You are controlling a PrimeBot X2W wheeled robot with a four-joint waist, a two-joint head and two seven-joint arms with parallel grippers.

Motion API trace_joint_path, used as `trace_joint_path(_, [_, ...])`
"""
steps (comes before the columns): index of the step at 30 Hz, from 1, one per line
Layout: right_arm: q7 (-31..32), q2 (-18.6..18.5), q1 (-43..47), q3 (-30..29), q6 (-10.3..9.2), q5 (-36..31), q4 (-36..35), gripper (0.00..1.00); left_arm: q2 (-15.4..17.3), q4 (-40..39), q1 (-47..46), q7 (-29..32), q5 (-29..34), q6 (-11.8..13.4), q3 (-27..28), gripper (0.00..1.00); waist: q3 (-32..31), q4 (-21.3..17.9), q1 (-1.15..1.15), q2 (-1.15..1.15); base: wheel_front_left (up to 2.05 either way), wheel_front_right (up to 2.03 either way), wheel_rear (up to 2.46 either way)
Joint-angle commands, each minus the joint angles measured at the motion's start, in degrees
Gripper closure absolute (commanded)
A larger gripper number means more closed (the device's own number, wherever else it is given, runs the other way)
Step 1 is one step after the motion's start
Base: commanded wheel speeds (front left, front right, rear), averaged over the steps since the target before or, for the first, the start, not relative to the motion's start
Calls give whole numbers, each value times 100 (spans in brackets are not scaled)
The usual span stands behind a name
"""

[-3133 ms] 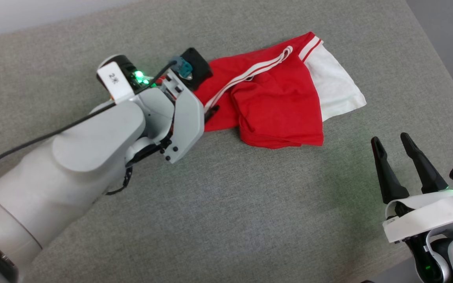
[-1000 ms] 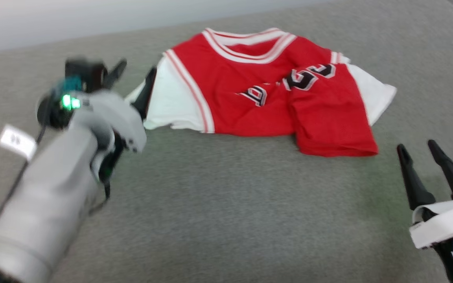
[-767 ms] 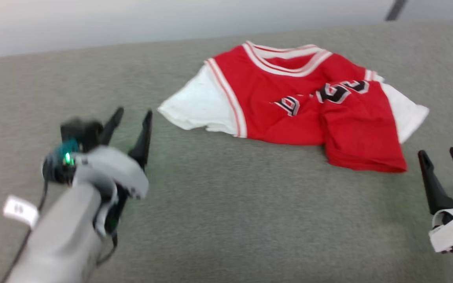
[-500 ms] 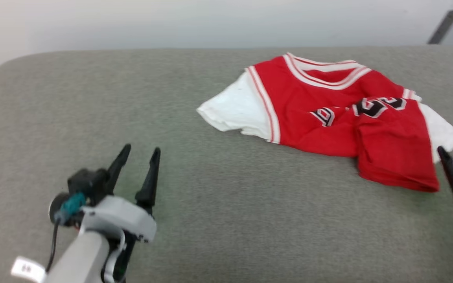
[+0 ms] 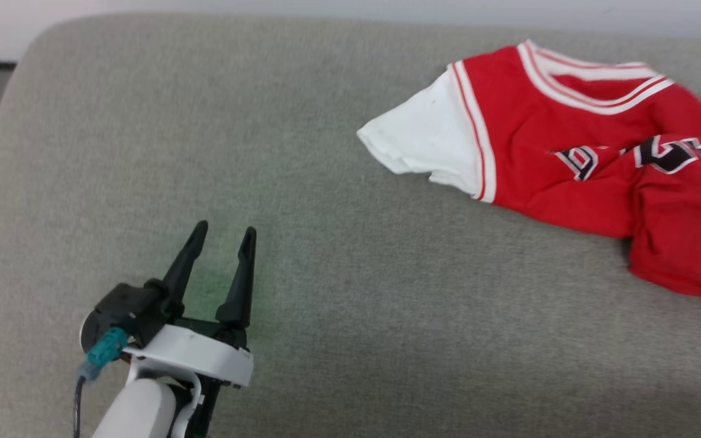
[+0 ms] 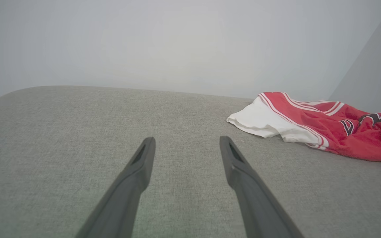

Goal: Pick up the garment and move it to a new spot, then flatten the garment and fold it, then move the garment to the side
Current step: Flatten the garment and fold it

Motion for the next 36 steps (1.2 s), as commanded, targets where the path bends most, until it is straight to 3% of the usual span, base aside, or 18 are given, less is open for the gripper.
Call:
trace_joint_path(1, [35, -92, -177, 74, -6, -11, 87, 0, -39, -40, -39, 1, 60, -56, 43, 0, 453, 287, 0, 0, 0, 0, 0])
trace_joint_path(6, [91, -344, -735, 423, -6, -90, 573, 0, -181, -141, -155, 1, 216, -221, 193, 0, 821, 416, 0, 0, 0, 0, 0])
trace_joint_path(13, [328, -244, -1046, 979, -4, 295, 996, 0, -248, -257, -228, 1, 394, -349, 388, 0, 1018, 376, 0, 0, 0, 0, 0])
trace_joint_path(14, [362, -217, -1048, 1052, -2, 376, 1027, 31, -241, -284, -269, 1, 385, -378, 413, 0, 1020, 356, 0, 0, 0, 0, 0])
trace_joint_path(17, [375, -214, -1087, 1266, 0, 508, 1030, 98, -117, -305, -441, 1, 442, -461, 370, 0, 1005, 283, 0, 0, 0, 0, 0])
trace_joint_path(24, [272, -211, -1372, 1620, -1, 807, 916, 100, 650, -287, -1988, 745, 561, -670, -381, 0, 1043, 52, 0, 0, 0, 0, 0])
trace_joint_path(29, [226, -46, -1745, 1989, 0, 867, 761, 100, 1352, 19, -3715, 2001, -422, -664, -2002, 0, 1188, -259, 0, 0, 0, 0, 0])
trace_joint_path(30, [226, -46, -1745, 1989, 0, 867, 761, 100, 1352, 19, -3715, 2001, -422, -664, -2002, 0, 1188, -259, 0, 0, 0, 0, 0])
trace_joint_path(36, [139, 177, -2187, 2415, 0, 915, 631, 100, 1591, 824, -5556, 3556, -2353, -664, -3575, 0, 1474, -630, 0, 0, 0, 0, 0])
